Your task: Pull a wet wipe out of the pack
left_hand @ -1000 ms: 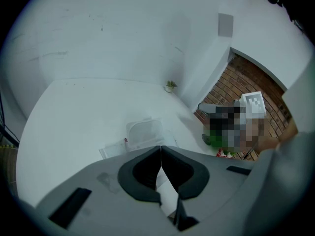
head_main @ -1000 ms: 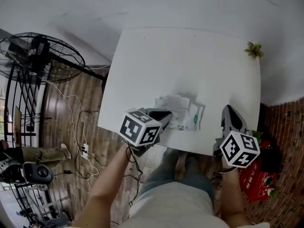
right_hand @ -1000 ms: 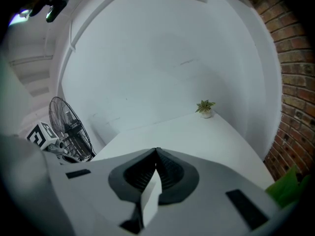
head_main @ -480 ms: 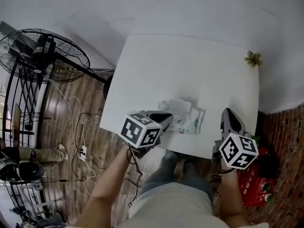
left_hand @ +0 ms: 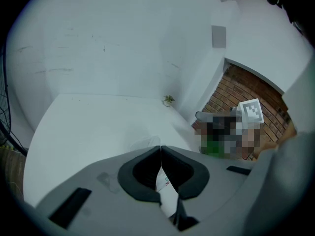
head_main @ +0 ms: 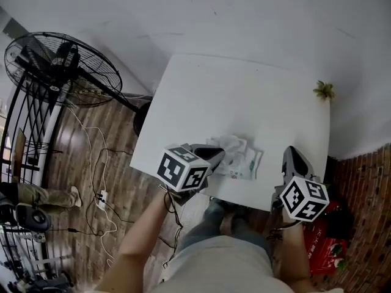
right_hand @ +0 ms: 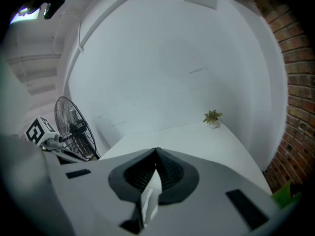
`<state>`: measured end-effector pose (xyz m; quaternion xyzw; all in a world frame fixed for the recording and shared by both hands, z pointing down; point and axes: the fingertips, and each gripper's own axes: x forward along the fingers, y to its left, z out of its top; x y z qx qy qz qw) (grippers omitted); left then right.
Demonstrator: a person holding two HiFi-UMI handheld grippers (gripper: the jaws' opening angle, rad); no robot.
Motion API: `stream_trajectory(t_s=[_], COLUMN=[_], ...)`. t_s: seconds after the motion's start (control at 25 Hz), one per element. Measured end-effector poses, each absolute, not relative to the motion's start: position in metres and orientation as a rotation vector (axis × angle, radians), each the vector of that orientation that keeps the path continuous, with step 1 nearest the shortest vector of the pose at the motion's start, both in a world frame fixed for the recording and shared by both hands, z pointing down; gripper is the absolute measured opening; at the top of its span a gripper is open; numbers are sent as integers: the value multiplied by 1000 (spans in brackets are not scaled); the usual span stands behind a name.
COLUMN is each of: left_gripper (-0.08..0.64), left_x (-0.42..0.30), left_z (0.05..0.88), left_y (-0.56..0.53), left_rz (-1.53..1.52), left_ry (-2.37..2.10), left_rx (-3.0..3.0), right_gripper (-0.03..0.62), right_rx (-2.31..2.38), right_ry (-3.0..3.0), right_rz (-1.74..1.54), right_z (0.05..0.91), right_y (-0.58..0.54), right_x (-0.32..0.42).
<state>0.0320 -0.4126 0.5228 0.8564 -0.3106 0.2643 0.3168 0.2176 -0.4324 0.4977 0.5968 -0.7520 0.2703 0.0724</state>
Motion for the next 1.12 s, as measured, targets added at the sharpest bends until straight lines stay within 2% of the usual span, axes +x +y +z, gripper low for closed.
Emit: stream_trajectory(t_s=[0.32, 0.64, 0.84, 1.12], left_gripper=[14, 14, 14, 14], left_x=[31, 22, -7, -64], left_z=[499, 443, 406, 365], left_y=[-416, -434, -451, -467], left_rz=[610, 376, 139, -75], left_ry=[-865, -1033, -1312, -1925], left_rx=[2304, 2448, 2499, 2341], right_gripper=[2, 2, 2, 2], right_rx=[1781, 1771, 1776, 1840], right_ry=[-2289, -2327, -2355, -2385], right_rz=[759, 645, 545, 359], right_z=[482, 454, 430, 388], right_y=[-436, -448, -459, -473], right_x=[215, 215, 212, 204])
